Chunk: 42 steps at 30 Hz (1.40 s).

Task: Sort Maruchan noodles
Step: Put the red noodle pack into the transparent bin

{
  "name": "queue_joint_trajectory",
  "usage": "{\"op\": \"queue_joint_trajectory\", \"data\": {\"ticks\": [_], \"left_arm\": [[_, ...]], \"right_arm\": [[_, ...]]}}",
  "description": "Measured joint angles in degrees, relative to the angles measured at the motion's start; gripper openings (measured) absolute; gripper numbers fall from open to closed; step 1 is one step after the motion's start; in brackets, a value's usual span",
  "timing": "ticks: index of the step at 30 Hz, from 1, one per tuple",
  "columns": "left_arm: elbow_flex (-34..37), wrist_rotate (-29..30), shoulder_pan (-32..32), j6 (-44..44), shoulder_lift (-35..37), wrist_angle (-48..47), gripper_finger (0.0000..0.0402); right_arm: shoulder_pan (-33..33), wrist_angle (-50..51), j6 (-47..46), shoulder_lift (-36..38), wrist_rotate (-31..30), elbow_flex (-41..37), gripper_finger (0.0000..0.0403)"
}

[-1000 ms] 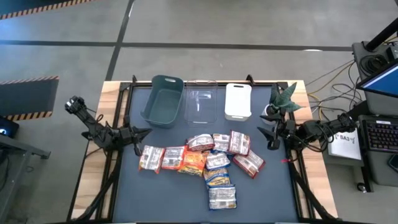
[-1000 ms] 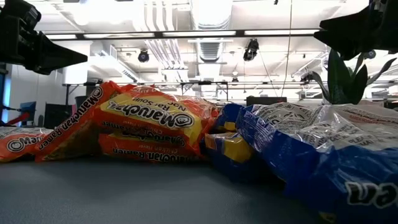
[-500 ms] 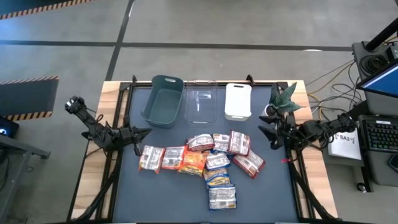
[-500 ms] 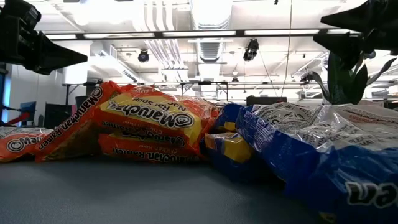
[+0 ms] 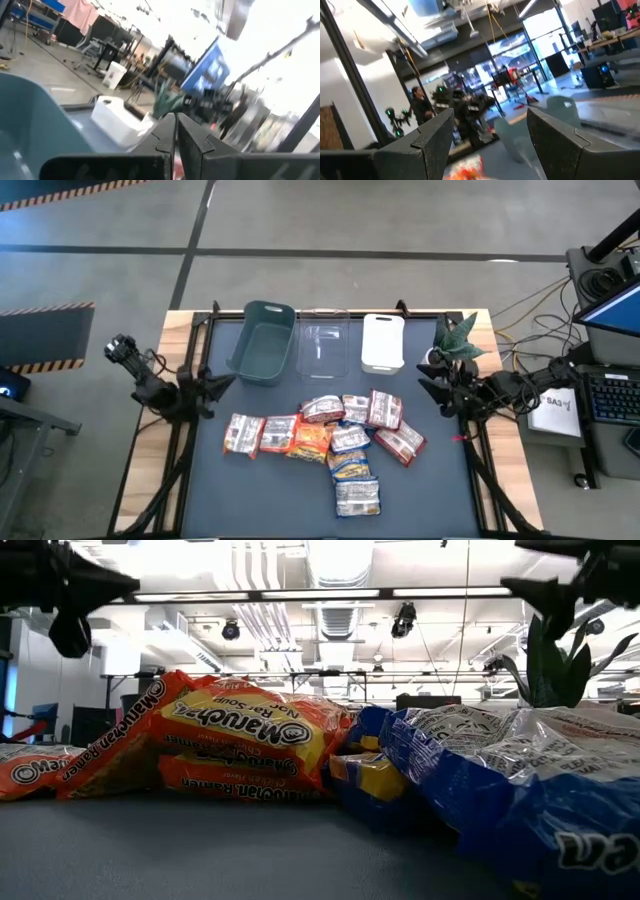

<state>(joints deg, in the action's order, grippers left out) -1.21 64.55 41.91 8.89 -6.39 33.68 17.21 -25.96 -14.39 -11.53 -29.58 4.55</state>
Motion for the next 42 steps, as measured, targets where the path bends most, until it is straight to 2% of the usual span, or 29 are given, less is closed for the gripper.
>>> {"op": "queue_joint_trajectory", "data": {"ticks": [2,5,10,14,18,21,25,28,30,36,39,42], "left_arm": [[0.0,0.0,-0.1,-2.7,0.0,3.4,0.0],[0.0,-0.1,-0.2,-5.3,0.0,2.7,0.0],[0.2,-1.4,-0.9,-0.7,-2.4,0.1,0.0],[-0.6,-8.3,-2.3,-0.3,-6.0,3.9,0.0],[-4.3,-16.2,-4.0,-4.6,-11.4,7.3,0.0],[-8.8,-19.0,-4.8,-9.9,-16.8,7.4,0.0],[-15.5,-18.7,-5.0,-19.9,-23.7,6.7,0.0],[-20.7,-18.6,-5.0,-26.8,-27.5,2.4,0.0],[-24.4,-17.5,-4.9,-28.8,-29.7,-2.8,0.0],[-32.8,-7.0,-5.0,-29.3,-35.3,-19.2,0.0],[-34.1,-5.5,-5.0,-30.3,-37.1,-22.5,0.0],[-35.2,-5.3,-5.0,-35.1,-38.2,-22.5,0.0]], "right_arm": [[0.0,-1.5,0.0,-4.3,0.0,2.1,0.0238],[0.0,-3.5,2.0,-11.3,0.0,5.6,0.0238],[0.0,-3.1,3.0,-21.5,-1.1,12.3,0.0237],[0.0,0.9,2.4,-27.6,-2.0,18.8,0.0238],[0.0,10.7,-0.1,-32.5,-1.9,25.5,0.0237],[-0.4,18.4,-4.8,-35.2,-2.0,31.4,0.0238],[-0.4,29.9,-9.0,-39.3,-2.0,38.3,0.0238],[-0.4,36.8,-12.8,-41.7,-1.9,43.6,0.0238],[-0.4,43.5,-16.2,-43.4,-2.0,46.6,0.0238],[-0.3,60.1,-29.8,-49.1,-1.9,54.4,0.0237],[-0.1,66.0,-36.8,-52.6,-1.1,56.5,0.0238],[0.6,67.9,-42.5,-56.5,1.3,57.0,0.0237]]}}
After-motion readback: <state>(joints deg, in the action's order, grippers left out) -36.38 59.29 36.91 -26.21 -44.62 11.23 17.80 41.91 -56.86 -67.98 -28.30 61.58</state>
